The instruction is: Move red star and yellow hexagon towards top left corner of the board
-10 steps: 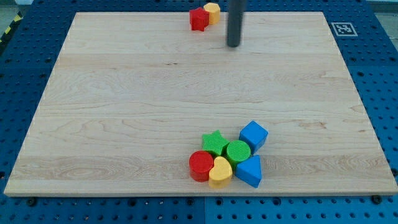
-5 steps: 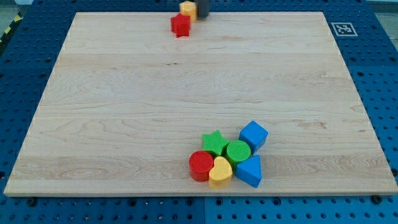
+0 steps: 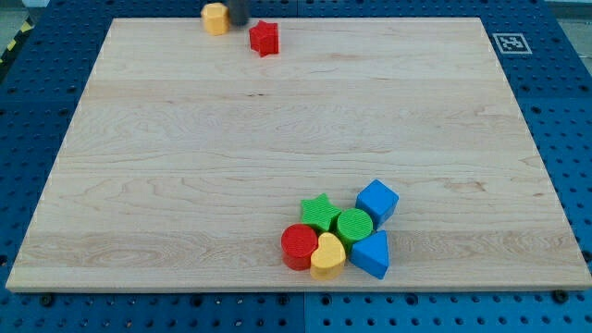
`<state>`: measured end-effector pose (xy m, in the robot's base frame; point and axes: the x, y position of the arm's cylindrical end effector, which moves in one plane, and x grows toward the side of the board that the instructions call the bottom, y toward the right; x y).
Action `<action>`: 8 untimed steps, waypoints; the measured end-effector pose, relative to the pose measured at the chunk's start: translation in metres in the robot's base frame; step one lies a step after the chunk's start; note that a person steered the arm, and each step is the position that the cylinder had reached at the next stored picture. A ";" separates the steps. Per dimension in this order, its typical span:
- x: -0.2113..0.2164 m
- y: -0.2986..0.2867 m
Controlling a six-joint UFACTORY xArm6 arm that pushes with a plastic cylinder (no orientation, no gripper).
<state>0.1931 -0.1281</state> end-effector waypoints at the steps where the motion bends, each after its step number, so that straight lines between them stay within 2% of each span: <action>1: 0.001 -0.052; 3: 0.000 -0.019; 5: 0.001 0.067; 6: 0.034 0.096; 7: 0.072 0.030; 8: 0.083 -0.029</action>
<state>0.2761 -0.1568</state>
